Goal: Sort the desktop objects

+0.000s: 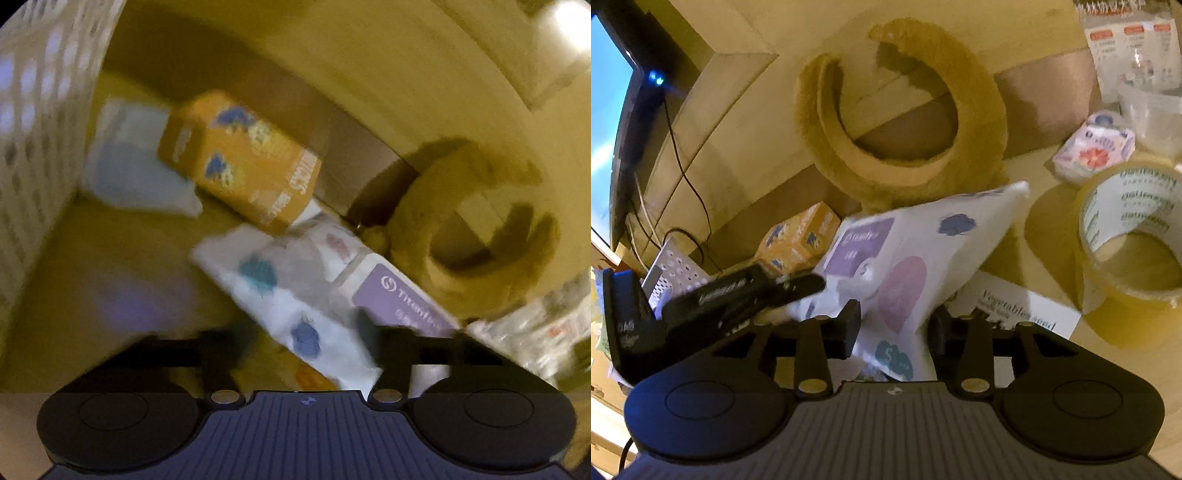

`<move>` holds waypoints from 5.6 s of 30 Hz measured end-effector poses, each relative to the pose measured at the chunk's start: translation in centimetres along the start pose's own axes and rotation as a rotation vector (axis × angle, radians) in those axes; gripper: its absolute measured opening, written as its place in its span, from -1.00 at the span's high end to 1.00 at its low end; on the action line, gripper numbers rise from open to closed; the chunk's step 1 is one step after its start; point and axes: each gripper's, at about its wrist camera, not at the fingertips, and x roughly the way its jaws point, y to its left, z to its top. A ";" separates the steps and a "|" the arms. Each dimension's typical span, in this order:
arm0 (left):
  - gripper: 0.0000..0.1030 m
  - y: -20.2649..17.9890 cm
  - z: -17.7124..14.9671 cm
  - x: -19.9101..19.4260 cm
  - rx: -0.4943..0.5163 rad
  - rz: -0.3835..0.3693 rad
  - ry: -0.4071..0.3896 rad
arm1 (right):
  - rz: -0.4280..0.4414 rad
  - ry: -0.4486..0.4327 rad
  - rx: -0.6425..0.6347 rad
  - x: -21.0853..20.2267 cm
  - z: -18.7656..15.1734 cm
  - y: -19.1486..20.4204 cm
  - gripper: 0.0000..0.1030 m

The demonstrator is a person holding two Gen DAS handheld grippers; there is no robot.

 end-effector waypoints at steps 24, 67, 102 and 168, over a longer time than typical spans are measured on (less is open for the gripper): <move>0.94 -1.8 -7.9 -5.8 0.348 0.043 -0.002 | -0.026 0.009 0.089 -4.4 -4.8 -3.9 0.09; -0.91 -3.8 -7.1 -2.8 0.688 -0.076 0.159 | -0.018 -0.008 0.144 -5.0 -1.9 -7.9 0.35; 0.67 -7.6 0.2 -18.3 0.648 -0.014 -0.248 | 0.091 -0.245 -0.155 -11.2 3.3 5.7 0.39; -0.94 14.2 10.2 -29.2 0.501 0.491 -0.371 | 0.220 0.029 -0.372 6.6 -0.6 31.5 -0.31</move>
